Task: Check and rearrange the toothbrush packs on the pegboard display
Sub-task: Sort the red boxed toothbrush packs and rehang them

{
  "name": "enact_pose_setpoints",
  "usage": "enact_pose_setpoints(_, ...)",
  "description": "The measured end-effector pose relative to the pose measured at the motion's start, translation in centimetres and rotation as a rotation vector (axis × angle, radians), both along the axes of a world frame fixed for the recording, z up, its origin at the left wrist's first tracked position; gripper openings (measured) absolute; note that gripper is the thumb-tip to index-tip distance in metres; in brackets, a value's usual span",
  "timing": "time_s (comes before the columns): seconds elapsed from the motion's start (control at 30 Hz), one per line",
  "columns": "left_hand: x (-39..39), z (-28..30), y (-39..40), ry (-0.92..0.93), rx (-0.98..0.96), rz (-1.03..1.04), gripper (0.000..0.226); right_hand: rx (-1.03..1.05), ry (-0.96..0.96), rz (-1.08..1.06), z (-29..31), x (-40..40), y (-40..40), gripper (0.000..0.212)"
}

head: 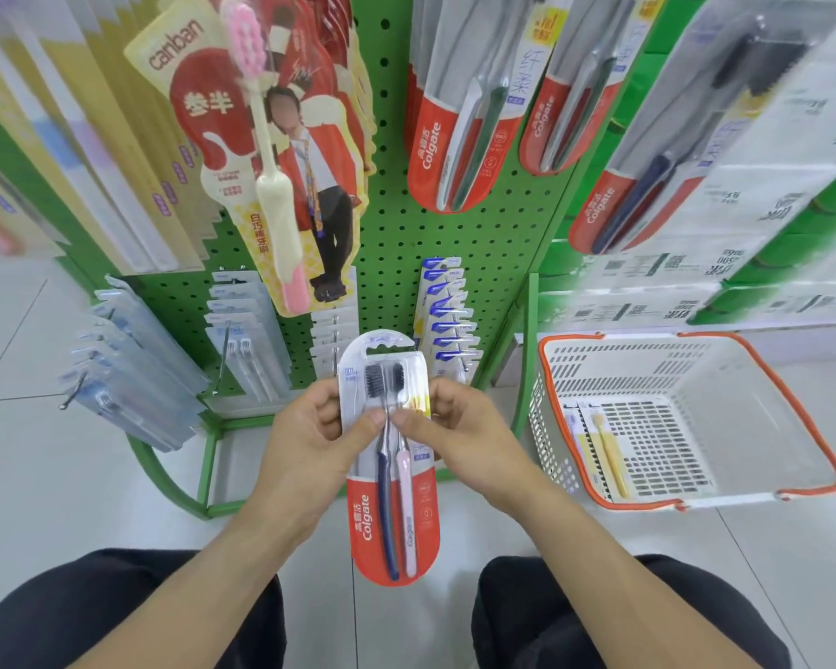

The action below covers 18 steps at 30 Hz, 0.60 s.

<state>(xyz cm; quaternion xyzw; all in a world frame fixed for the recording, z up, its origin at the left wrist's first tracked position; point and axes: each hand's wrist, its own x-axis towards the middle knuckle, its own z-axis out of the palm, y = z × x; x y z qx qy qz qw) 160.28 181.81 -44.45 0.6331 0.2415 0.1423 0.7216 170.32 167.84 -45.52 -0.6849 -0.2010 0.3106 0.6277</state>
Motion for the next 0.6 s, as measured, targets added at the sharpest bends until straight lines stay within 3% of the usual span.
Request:
enact_pose_setpoints(0.2, 0.20, 0.21, 0.15, 0.103, -0.030, -0.138, 0.033, 0.031, -0.052, -0.043, 0.02, 0.20, -0.14, 0.014)
enact_pose_setpoints(0.27, 0.15, 0.07, 0.01, 0.114, 0.001, -0.112, 0.026, -0.012, -0.093, 0.009, -0.10, 0.26, -0.31, 0.002)
enact_pose_setpoints(0.37, 0.10, -0.02, -0.16, 0.112, 0.013, -0.064, 0.022, -0.067, -0.058, 0.096, 0.06, 0.38, -0.48, 0.005)
enact_pose_setpoints(0.47, 0.19, 0.13, 0.07, 0.113, -0.030, -0.007, 0.017, -0.187, -0.054, 0.192, 0.10, 0.50, -0.71, 0.028)
enact_pose_setpoints(0.6, 0.33, 0.21, 0.24, 0.130, -0.054, -0.014, 0.016, -0.190, -0.072, 0.177, -0.19, 0.24, -0.95, 0.020)
